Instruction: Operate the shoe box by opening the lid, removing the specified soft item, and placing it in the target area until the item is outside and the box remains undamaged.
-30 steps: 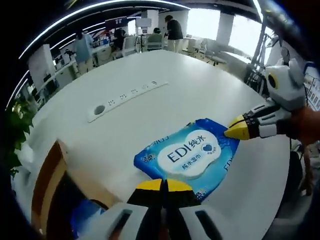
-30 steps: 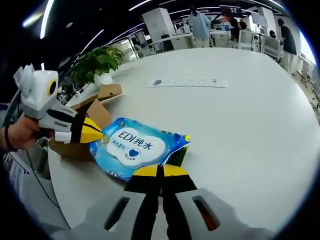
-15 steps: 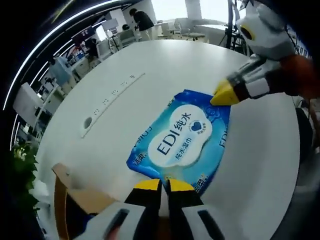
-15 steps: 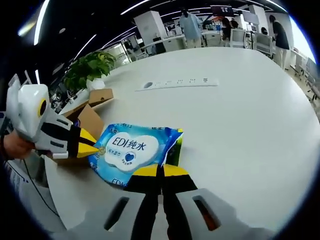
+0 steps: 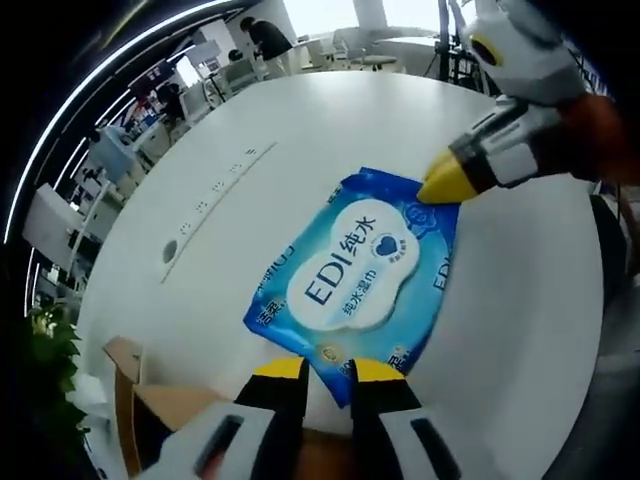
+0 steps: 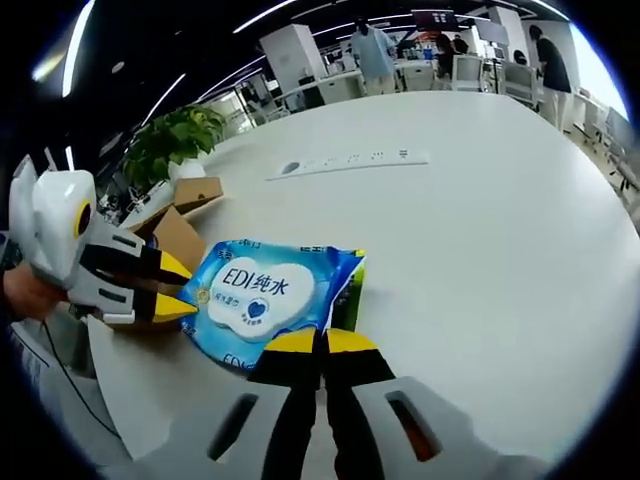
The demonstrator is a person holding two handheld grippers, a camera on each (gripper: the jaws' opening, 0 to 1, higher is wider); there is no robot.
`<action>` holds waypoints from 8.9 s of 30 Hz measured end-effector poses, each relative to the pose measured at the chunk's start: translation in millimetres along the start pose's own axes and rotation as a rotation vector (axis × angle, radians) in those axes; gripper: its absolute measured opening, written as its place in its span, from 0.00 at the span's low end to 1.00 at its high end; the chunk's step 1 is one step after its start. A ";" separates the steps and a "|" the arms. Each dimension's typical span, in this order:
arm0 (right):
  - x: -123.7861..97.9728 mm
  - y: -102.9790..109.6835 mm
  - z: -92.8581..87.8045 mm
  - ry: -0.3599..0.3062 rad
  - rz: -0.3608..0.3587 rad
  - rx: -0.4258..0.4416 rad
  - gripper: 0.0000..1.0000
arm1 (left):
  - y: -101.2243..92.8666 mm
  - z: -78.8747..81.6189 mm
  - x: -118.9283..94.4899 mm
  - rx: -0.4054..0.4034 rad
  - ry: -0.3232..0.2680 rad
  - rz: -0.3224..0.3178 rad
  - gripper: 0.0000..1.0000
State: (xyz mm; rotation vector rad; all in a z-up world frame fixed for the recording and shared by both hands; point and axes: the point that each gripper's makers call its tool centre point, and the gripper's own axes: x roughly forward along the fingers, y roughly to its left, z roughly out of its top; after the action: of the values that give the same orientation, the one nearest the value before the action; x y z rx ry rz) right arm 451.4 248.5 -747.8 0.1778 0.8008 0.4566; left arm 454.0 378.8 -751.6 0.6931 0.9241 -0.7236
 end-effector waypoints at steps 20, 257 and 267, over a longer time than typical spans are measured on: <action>-7.7 -8.1 -8.0 0.010 -0.046 0.015 0.07 | 9.7 -11.2 -22.5 0.030 0.023 0.070 0.30; -36.8 91.2 57.5 0.369 0.113 -1.159 0.25 | -3.0 -114.8 -216.6 -0.708 -0.520 0.031 0.38; -81.6 31.2 32.3 0.406 0.045 -1.094 0.25 | -15.2 -91.1 -209.6 -0.646 -0.496 0.005 0.38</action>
State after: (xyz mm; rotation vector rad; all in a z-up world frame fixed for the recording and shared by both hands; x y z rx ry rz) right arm 415.3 239.4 -662.5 -0.9385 0.8375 0.9282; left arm 314.8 492.9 -610.0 -0.0607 0.6358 -0.5109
